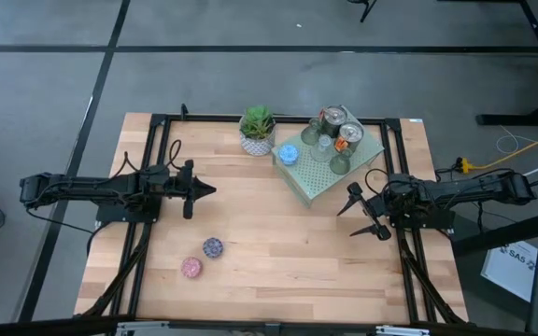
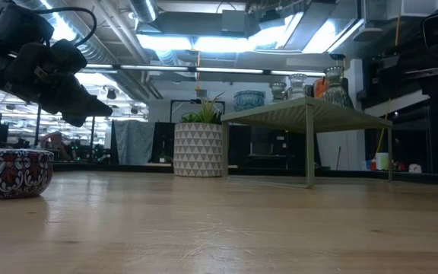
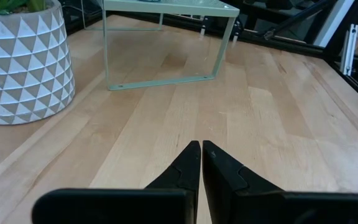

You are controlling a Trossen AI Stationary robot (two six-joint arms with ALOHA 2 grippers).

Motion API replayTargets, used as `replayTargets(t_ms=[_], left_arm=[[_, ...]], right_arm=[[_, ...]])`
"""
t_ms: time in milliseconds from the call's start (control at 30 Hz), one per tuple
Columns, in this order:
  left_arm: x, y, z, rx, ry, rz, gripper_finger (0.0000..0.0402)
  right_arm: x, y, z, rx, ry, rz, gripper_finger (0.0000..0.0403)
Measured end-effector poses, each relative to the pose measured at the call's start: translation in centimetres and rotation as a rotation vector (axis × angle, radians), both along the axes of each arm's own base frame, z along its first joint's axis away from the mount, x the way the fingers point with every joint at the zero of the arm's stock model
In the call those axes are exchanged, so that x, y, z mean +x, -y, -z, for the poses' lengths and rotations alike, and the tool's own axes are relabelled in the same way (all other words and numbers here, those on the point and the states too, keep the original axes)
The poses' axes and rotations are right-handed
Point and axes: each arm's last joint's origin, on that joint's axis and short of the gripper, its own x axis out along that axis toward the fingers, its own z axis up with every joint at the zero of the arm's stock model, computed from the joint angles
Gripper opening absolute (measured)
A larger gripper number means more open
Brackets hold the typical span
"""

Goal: Pick & Place candle stick holders
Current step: Align the black and red scented candle with the other blue scented candle on the shelf

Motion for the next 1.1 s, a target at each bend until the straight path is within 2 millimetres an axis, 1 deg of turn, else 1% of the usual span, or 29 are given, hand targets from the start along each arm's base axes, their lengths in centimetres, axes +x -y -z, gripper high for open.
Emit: replayTargets(t_ms=[133,233,333,400,633,767,867,933,1100], left_arm=[[0.0,0.0,-0.1,0.003,0.012,-0.004,0.0011],[0.2,-0.1,-0.8,0.021,0.087,-0.022,0.0008],[0.3,-0.3,-2.0,0.054,0.201,-0.098,0.0009],[0.3,-0.5,-2.4,0.067,0.238,-0.156,0.001],[0.3,-0.5,-2.4,0.054,0.244,-0.169,0.0012],[0.3,-0.4,-2.5,0.047,0.253,-0.137,0.0018],[0.3,-0.4,-2.7,0.048,0.274,-0.127,0.0035],[0.3,-0.4,-2.9,0.049,0.303,-0.111,0.0054],[0.4,-0.3,-3.7,0.012,0.334,-0.072,0.0122]], right_arm=[[0.0,0.0,0.0,0.002,-0.001,0.0,0.0332],[0.0,0.0,0.0,0.002,-0.001,0.0,0.0332],[0.0,0.0,0.0,0.002,-0.001,0.0,0.0332],[0.0,0.0,0.0,0.002,-0.001,0.0,0.0332],[0.0,0.0,0.0,0.002,-0.001,0.0,0.0332],[0.0,0.0,0.0,0.002,-0.001,-0.001,0.0332],[0.0,0.0,0.0,0.002,-0.001,-0.003,0.0332],[0.0,0.0,0.0,0.002,-0.001,-0.003,0.0332],[0.0,0.0,0.0,0.002,-0.001,-0.003,0.0332]])
